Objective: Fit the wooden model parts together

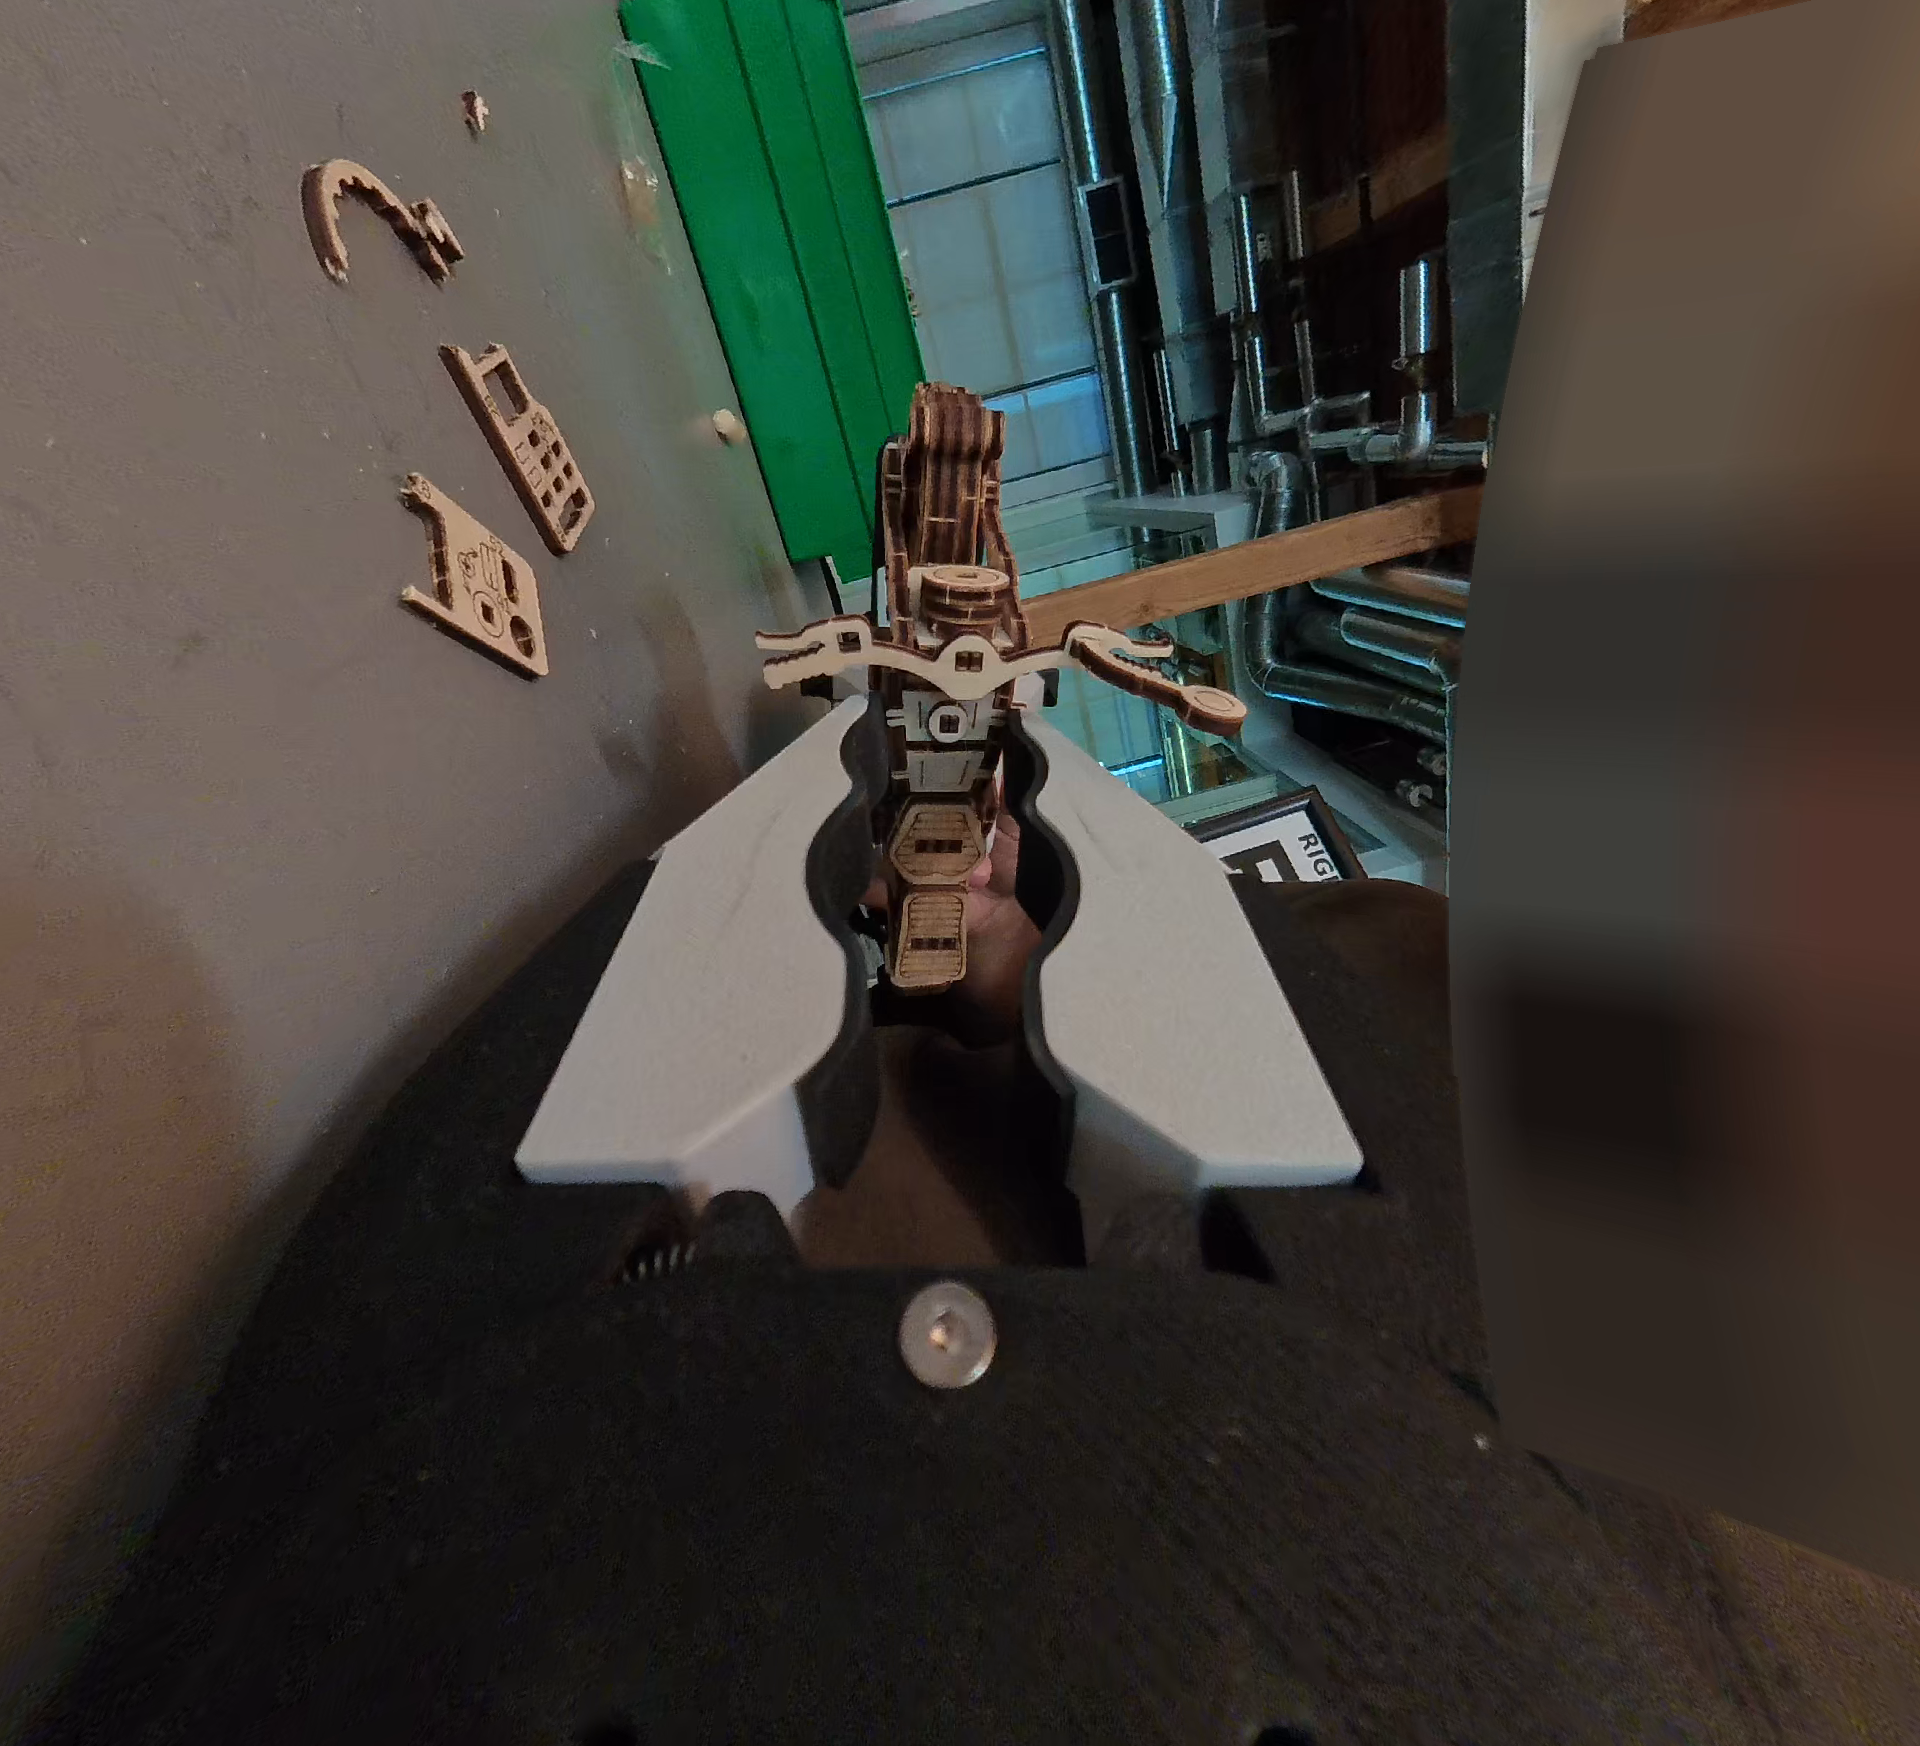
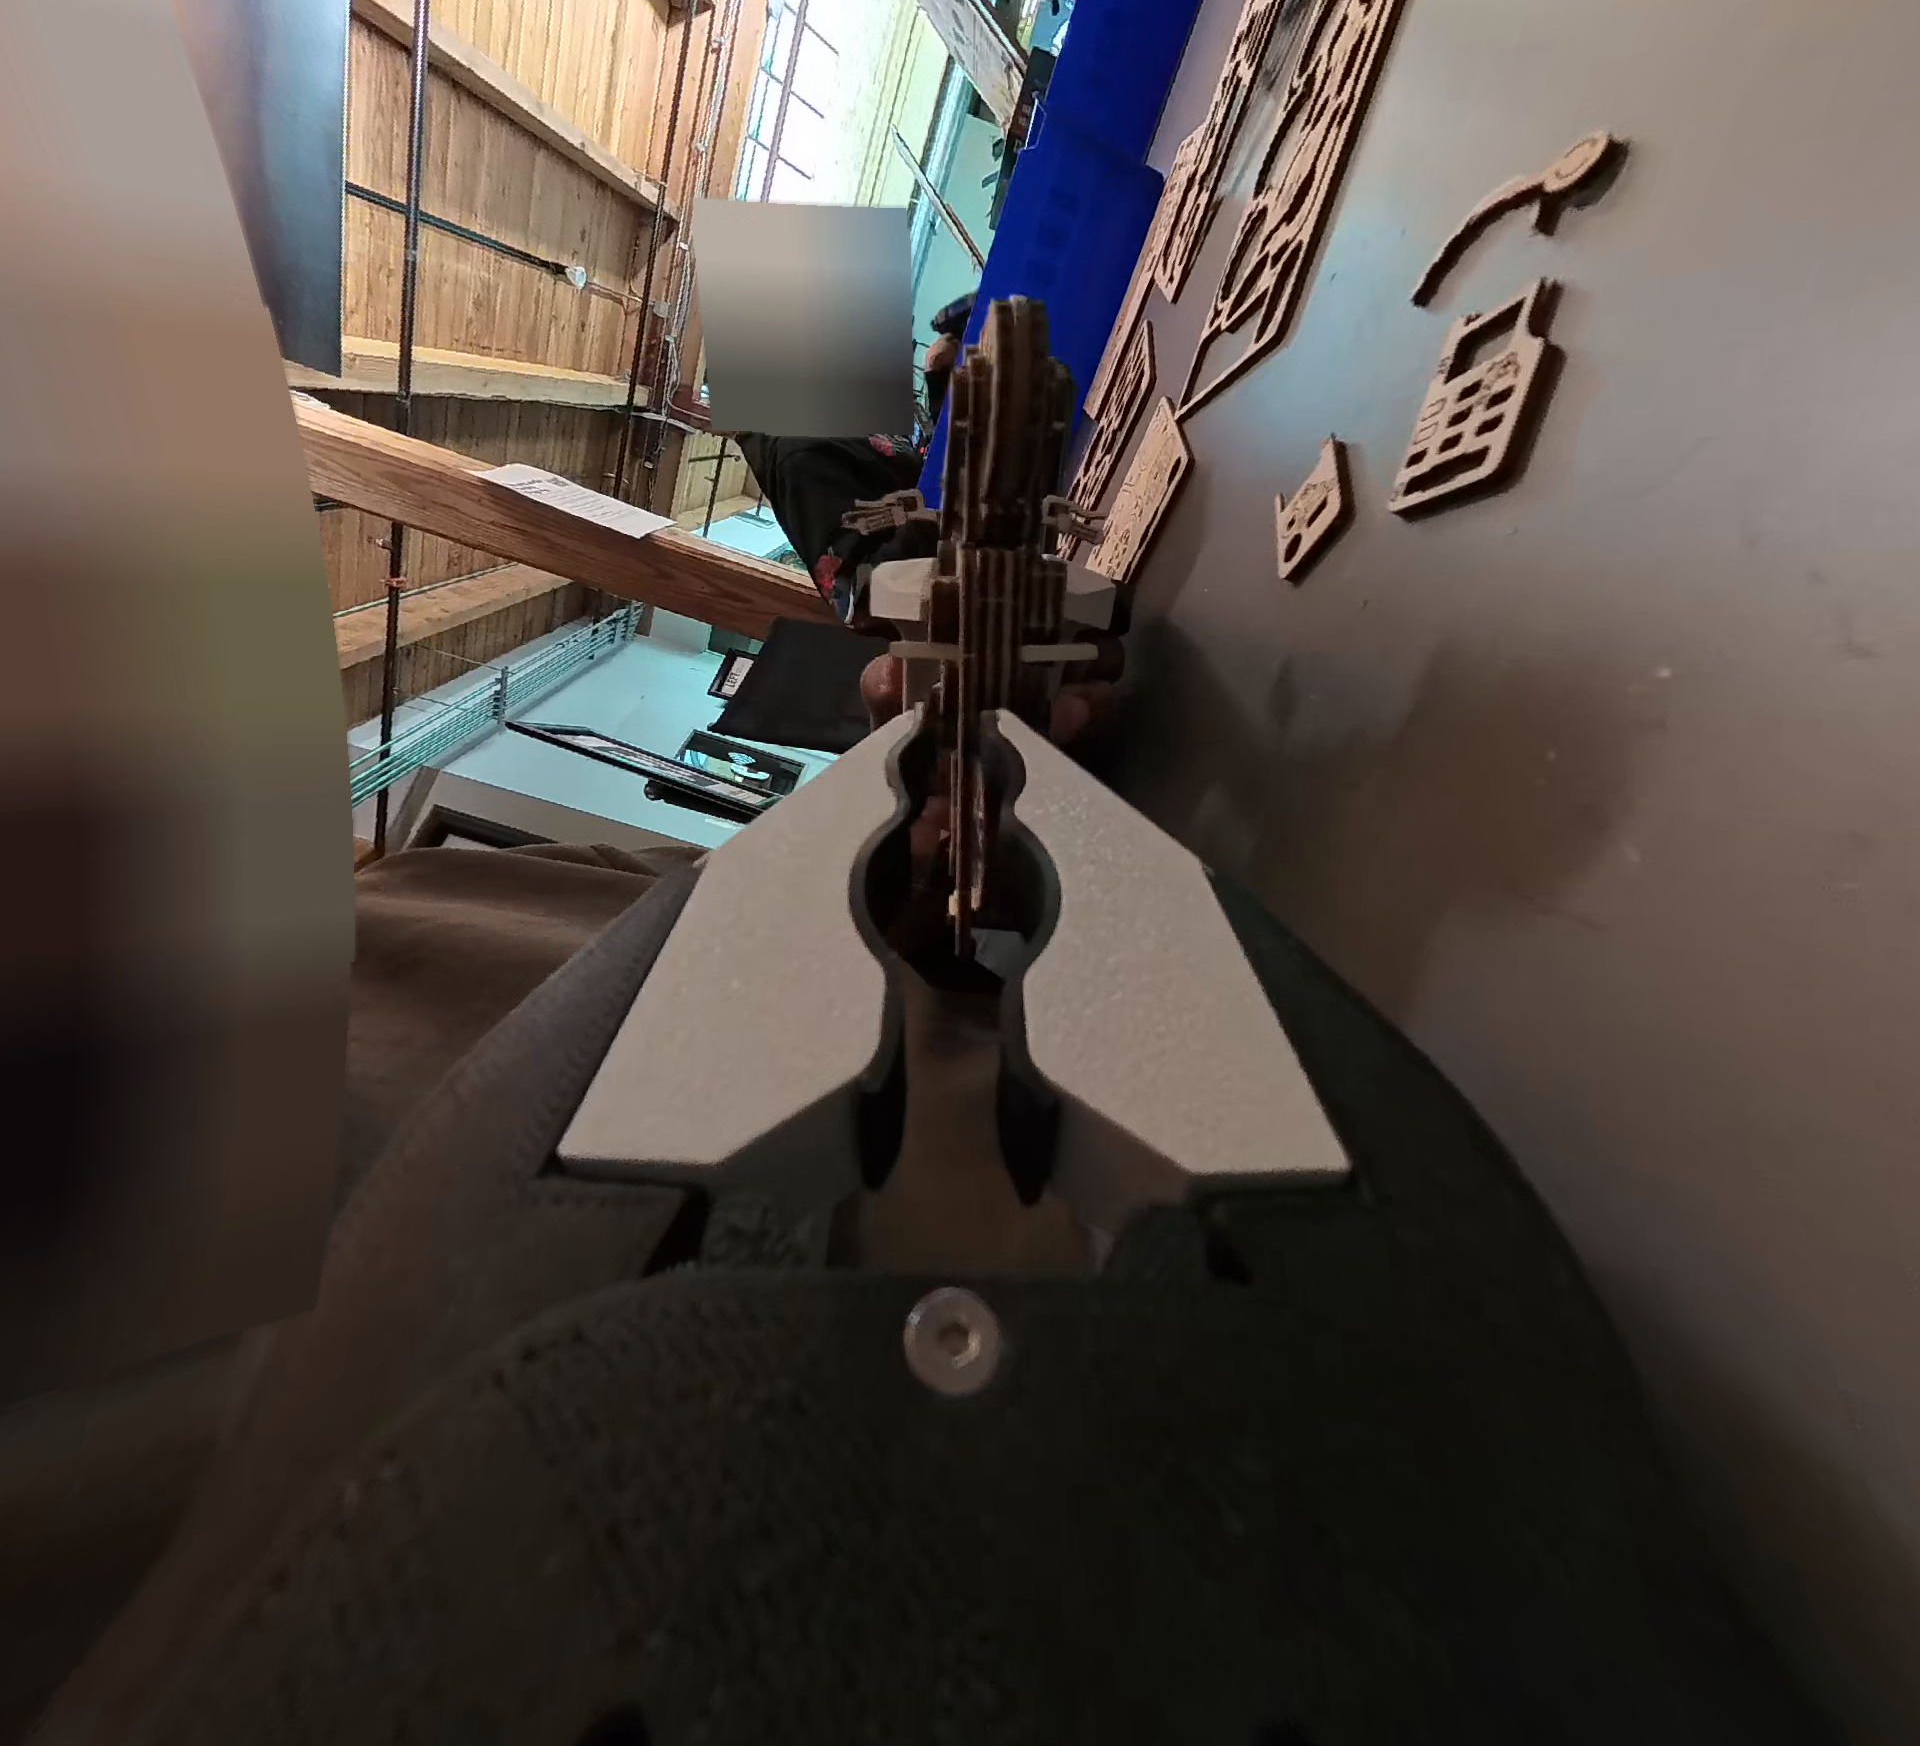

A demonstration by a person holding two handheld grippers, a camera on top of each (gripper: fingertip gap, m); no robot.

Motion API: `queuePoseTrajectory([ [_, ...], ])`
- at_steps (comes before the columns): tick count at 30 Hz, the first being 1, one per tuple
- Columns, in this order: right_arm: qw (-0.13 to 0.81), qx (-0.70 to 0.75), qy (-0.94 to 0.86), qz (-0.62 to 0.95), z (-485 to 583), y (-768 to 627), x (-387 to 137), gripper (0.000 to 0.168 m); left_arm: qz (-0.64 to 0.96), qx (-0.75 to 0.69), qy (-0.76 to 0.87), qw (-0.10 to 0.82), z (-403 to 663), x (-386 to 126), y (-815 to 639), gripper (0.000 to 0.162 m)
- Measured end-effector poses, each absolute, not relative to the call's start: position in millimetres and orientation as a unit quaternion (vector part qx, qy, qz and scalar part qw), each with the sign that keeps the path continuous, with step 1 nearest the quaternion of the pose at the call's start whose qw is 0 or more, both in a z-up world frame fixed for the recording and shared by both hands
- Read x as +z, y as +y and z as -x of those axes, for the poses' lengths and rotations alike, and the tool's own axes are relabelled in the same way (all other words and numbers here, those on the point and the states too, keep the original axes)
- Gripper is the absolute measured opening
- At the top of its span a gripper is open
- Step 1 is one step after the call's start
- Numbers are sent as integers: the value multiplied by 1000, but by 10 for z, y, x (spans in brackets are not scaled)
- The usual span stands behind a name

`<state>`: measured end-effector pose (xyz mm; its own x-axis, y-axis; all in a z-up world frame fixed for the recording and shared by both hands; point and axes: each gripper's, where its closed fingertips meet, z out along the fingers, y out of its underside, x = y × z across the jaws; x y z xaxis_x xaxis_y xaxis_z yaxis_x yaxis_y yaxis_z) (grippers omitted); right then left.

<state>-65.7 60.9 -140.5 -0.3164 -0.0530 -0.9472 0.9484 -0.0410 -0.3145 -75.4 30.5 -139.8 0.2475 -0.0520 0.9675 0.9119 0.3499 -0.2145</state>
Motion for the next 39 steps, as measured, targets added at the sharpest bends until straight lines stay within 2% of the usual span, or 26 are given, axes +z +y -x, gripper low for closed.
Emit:
queuePoseTrajectory([
  [11, 359, -607, 596, -385, 676, 622, -1397, 0, 438, -368, -492, 657, 752, -1400, 309, 20],
  [34, 350, -604, 609, -377, 637, 583, -1408, 0, 443, -370, -490, 654, 736, -1405, 325, 20],
  [39, 291, -611, 644, -356, 686, 628, -1397, 0, 438, -372, -490, 655, 744, -1399, 313, 20],
])
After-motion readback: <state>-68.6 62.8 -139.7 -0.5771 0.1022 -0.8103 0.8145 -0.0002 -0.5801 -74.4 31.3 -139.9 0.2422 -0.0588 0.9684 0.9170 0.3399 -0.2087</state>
